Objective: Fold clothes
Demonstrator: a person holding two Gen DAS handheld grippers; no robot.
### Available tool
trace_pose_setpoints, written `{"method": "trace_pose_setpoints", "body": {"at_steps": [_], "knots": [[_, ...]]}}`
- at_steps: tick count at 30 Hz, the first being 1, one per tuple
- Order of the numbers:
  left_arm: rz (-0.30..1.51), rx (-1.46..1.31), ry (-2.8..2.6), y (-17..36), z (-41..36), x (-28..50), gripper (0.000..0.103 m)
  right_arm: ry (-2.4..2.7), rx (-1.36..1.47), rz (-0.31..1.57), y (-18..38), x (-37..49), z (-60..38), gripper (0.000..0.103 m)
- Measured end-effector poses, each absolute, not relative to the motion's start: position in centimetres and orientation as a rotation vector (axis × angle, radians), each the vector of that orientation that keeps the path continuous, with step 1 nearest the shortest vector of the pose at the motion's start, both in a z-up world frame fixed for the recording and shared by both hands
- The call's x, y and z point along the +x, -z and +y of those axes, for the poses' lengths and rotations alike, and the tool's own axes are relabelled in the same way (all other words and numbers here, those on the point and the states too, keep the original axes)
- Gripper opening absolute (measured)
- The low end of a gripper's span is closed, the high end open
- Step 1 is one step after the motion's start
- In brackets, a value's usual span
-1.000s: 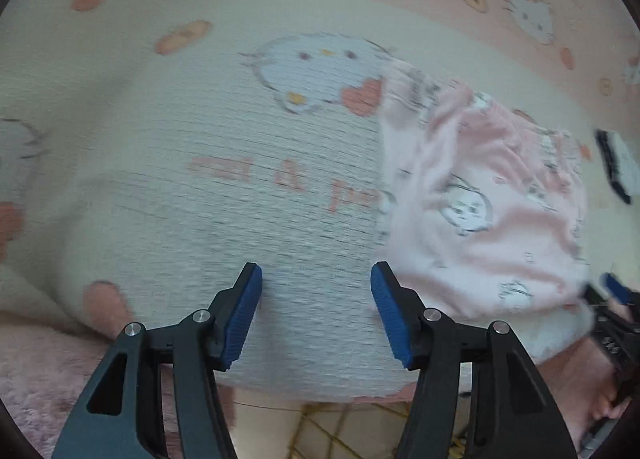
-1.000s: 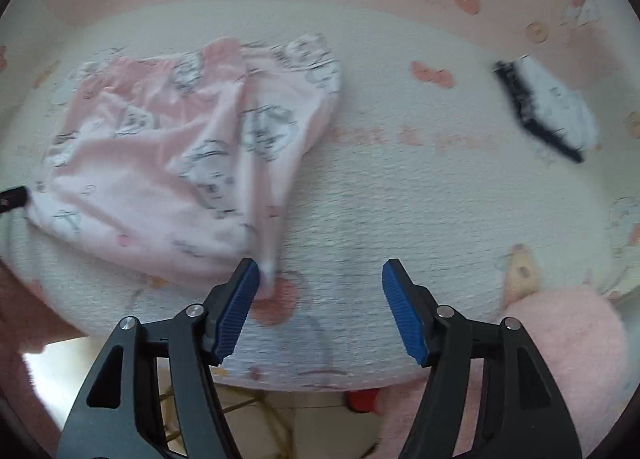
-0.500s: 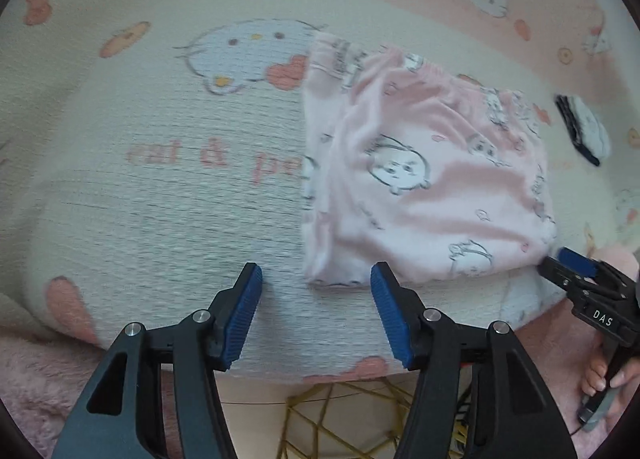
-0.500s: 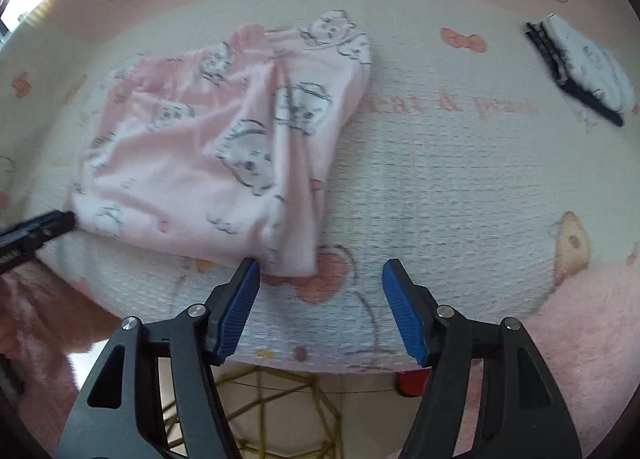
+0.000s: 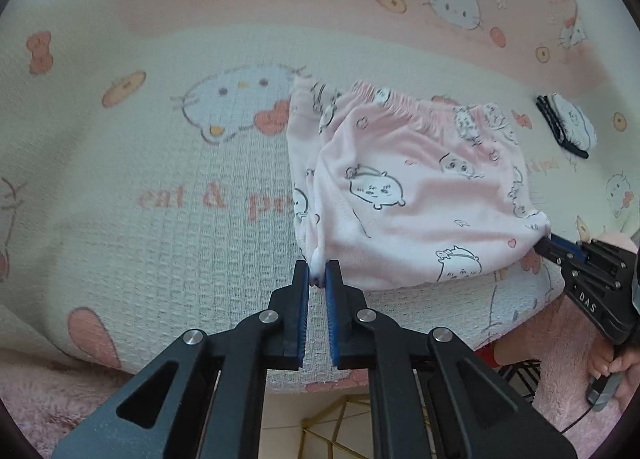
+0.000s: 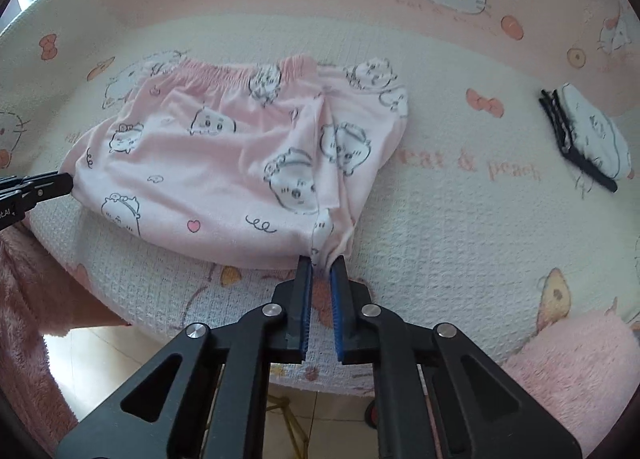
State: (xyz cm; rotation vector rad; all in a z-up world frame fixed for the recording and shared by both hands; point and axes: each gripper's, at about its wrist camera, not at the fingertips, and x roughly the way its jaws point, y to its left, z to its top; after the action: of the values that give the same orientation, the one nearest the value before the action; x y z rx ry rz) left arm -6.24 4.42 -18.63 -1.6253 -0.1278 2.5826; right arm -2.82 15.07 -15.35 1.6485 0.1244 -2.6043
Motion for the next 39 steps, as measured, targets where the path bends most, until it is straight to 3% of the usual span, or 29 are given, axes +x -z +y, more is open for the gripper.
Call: {"method": "trace_pose_setpoints", "body": {"at_steps": [3,6,8,10,12,13,14,16,19,20,22,26,28,29,30,32,34,37,39], "knots": [[-0.082,-1.62,-2.59,18.1,3.7,-5.5,0.009,2.662,1.606,0.141,14.4,-2.5,14.8,0.005],[-0.049,-1.802,-2.535,20.4,3.4,-6.0,0.009,2.659,1.686,0.156,14.8,-2.4,15.3,0.004],[-0.055,-1.912,-2.539,21.5,2.6,-6.2,0.009,2.596,1.825,0.069,16.7,-1.8,16.6,0.005],[-0.13,-1.847,-2.588,20.2,1.9,-6.3,0.009,2.606,1.84,-0.02,16.7,-1.5,17.5,0.005],[-0.179,-1.703,-2.646,18.3,2.0,-6.2,0.01,2.686,1.74,-0.037,15.3,-1.4,17.7,0.018],[-0.18,-1.648,-2.649,17.8,2.4,-6.2,0.014,2.721,1.675,-0.027,14.6,-1.3,17.5,0.02],[-0.171,-1.607,-2.635,17.5,3.0,-6.3,0.026,2.745,1.608,-0.018,13.9,-1.1,17.2,0.024],[-0.127,-1.609,-2.594,18.2,4.5,-6.9,0.038,2.719,1.531,-0.03,13.6,-1.1,16.3,0.029],[0.038,-1.772,-2.542,21.0,6.0,-8.1,0.038,2.608,1.646,0.09,16.3,-1.4,14.9,0.033],[0.08,-1.826,-2.554,21.7,5.9,-8.3,0.045,2.586,1.708,0.15,17.4,-1.4,14.5,0.033],[0.025,-1.855,-2.622,21.4,4.6,-8.5,0.049,2.595,1.763,0.159,18.2,-1.2,14.9,0.04],[-0.078,-1.769,-2.707,19.9,3.0,-8.7,0.049,2.64,1.738,-0.047,16.9,-1.1,17.5,0.041],[-0.148,-1.748,-2.67,19.9,3.0,-8.9,0.049,2.669,1.702,-0.11,16.2,-1.5,18.2,0.047],[-0.149,-1.755,-2.654,20.2,3.2,-9.0,0.049,2.658,1.687,-0.161,16.2,-1.6,18.5,0.053],[-0.137,-1.768,-2.64,20.5,3.6,-9.2,0.049,2.623,1.678,-0.237,16.4,-1.9,18.6,0.065],[-0.099,-1.796,-2.615,21.1,4.0,-9.5,0.049,2.529,1.691,-0.402,17.2,-2.7,18.9,0.072],[-0.084,-1.813,-2.595,21.4,4.2,-9.8,0.049,2.462,1.735,-0.524,18.4,-3.2,19.4,0.072],[-0.106,-1.819,-2.577,21.6,4.2,-10.6,0.049,2.453,1.769,-0.49,19.0,-3.2,18.7,0.074],[-0.122,-1.819,-2.565,21.7,4.2,-11.0,0.049,2.459,1.781,-0.385,19.0,-3.6,18.0,0.054]]}}
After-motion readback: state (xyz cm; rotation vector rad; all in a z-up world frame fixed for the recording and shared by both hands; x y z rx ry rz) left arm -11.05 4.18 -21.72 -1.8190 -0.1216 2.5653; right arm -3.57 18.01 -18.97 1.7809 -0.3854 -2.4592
